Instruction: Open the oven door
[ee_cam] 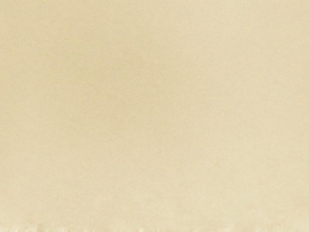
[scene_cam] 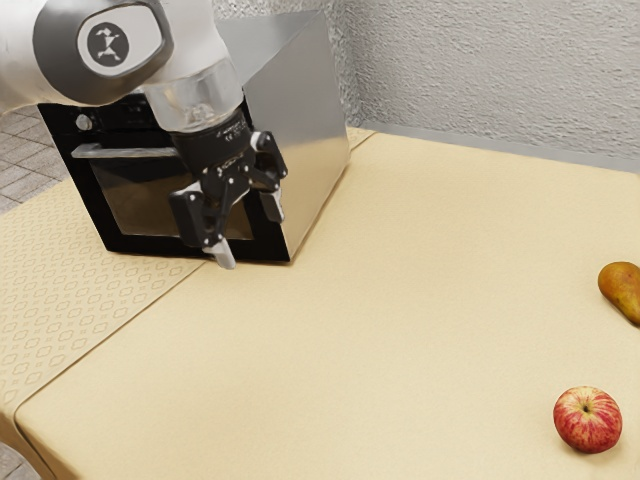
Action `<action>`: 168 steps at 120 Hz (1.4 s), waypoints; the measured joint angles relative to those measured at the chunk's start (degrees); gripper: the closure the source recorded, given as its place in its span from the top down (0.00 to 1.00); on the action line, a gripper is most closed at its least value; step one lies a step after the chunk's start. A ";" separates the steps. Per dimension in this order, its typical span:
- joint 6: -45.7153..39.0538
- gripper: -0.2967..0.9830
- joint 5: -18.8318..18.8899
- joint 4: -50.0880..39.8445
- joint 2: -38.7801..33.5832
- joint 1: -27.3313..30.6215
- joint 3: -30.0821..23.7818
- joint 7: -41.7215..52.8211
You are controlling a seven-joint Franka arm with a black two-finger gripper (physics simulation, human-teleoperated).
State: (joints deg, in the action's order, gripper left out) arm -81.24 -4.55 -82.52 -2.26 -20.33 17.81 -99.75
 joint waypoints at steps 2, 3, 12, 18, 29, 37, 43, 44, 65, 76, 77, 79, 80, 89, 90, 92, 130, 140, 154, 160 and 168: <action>-0.15 0.77 -0.20 -0.93 -0.61 -0.99 -0.35 -0.74; -0.24 0.77 -0.29 -1.50 -1.03 -1.41 -0.56 -1.11; -1.02 0.77 -0.82 -4.74 -3.87 0.10 -2.15 -4.17; -1.69 0.77 -0.98 -6.84 -4.52 4.40 -3.17 -6.02; -2.39 0.77 -1.05 -8.23 -5.09 7.72 -3.40 -9.03; -2.72 0.77 -0.32 -7.62 -4.47 9.39 -3.41 -10.95; -3.31 0.77 2.49 -4.31 -2.96 10.39 -3.49 -12.21; -3.45 0.77 2.99 -3.55 -2.65 10.50 -3.49 -12.41; -9.10 0.77 8.37 4.51 4.11 15.86 -3.48 -14.66; -11.62 0.77 8.10 9.10 8.43 19.31 -3.63 -14.93; -11.85 0.77 8.05 9.45 8.72 19.62 -3.66 -14.92; -12.29 0.77 7.96 10.22 9.30 20.24 -3.72 -14.90; -12.50 0.77 7.91 10.72 9.63 20.56 -3.74 -14.87; -14.08 0.77 7.62 13.97 11.71 22.82 -3.90 -14.56; -14.24 0.77 7.60 14.13 11.84 22.99 -3.92 -14.52; -14.61 0.77 7.56 14.39 12.27 23.31 -3.96 -14.44; -21.79 0.77 5.42 15.10 16.28 28.88 -4.17 -11.19; -23.69 0.77 4.87 15.83 17.15 30.54 -4.93 -9.90; -26.66 0.77 4.51 16.29 18.73 33.01 -6.03 -6.78; -27.60 0.77 4.47 16.30 19.00 33.53 -6.15 -5.32; -28.54 0.77 4.35 16.10 19.27 34.48 -6.22 -3.47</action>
State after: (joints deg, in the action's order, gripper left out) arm -109.79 -0.20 -66.42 17.01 14.16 11.59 -103.22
